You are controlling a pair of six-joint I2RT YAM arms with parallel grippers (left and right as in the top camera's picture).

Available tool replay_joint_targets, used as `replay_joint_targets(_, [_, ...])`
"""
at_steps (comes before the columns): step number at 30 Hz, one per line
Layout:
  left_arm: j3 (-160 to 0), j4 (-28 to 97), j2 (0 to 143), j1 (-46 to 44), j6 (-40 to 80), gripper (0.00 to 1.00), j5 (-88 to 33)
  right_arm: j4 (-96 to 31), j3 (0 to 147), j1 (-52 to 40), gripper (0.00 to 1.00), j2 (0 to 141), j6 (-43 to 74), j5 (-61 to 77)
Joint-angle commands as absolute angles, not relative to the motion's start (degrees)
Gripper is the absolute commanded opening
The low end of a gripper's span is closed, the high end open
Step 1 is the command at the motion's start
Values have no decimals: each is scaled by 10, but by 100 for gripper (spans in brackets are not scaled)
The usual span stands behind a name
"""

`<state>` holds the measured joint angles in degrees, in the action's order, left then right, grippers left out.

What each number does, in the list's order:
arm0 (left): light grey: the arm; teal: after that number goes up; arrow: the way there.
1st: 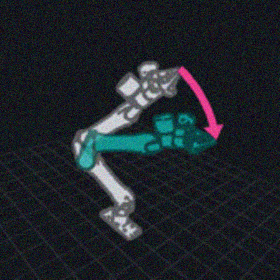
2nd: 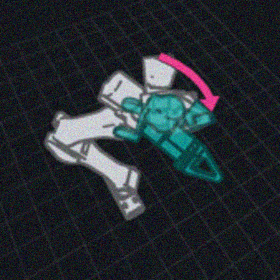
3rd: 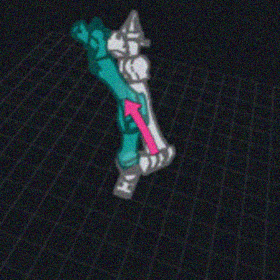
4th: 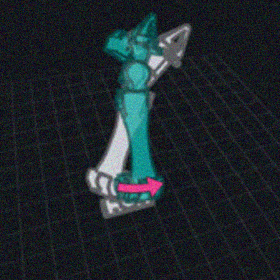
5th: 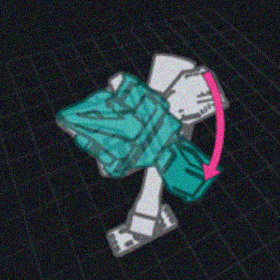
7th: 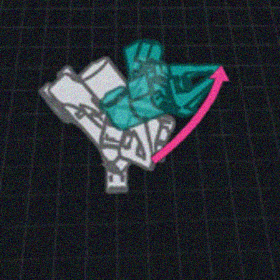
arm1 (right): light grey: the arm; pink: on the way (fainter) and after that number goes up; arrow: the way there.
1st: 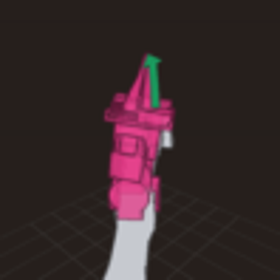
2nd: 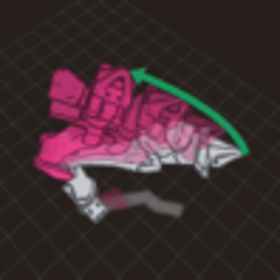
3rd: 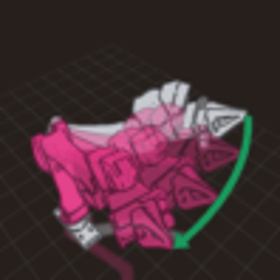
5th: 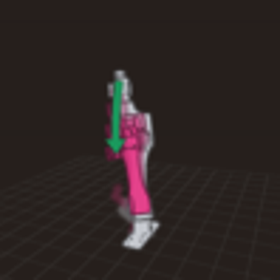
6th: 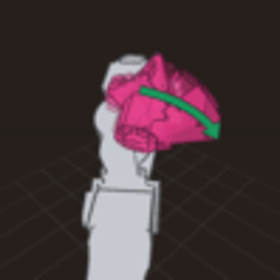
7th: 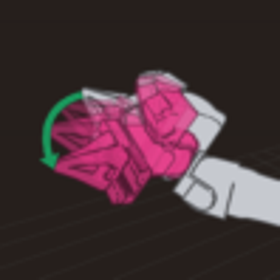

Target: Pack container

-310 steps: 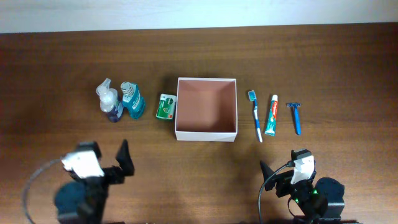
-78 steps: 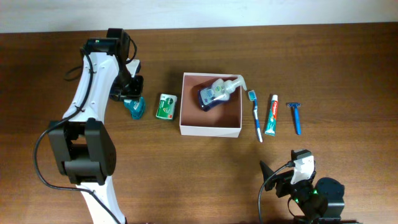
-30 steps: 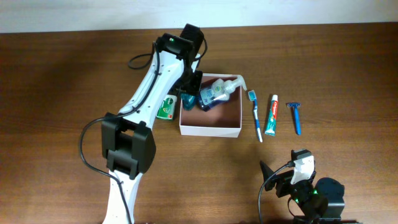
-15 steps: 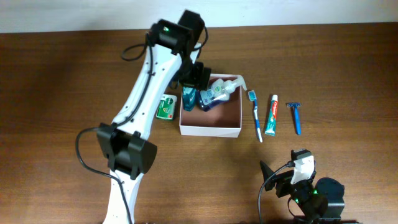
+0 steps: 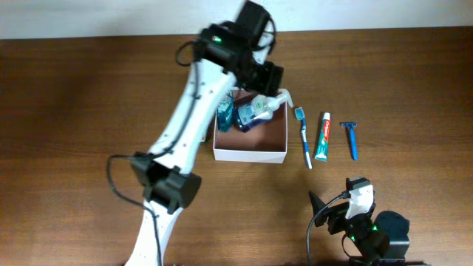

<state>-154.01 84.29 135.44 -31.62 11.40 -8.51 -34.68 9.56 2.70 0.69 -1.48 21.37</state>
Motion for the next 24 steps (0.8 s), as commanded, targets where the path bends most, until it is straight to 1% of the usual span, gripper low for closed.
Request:
replay_joint_targets(1, [-1538, 831, 1402, -360, 111, 89, 27, -349, 93, 30, 99, 2, -10, 220])
replay_joint_targets(5, [-1538, 821, 1428, -383, 111, 89, 76, -349, 93, 30, 99, 2, -10, 220])
replay_joint_targets(17, [-1538, 722, 1456, -398, 79, 89, 77, -349, 93, 30, 99, 2, -10, 220])
replay_joint_targets(24, [-1538, 715, 1481, -413, 69, 89, 78, -349, 93, 30, 99, 2, -10, 220])
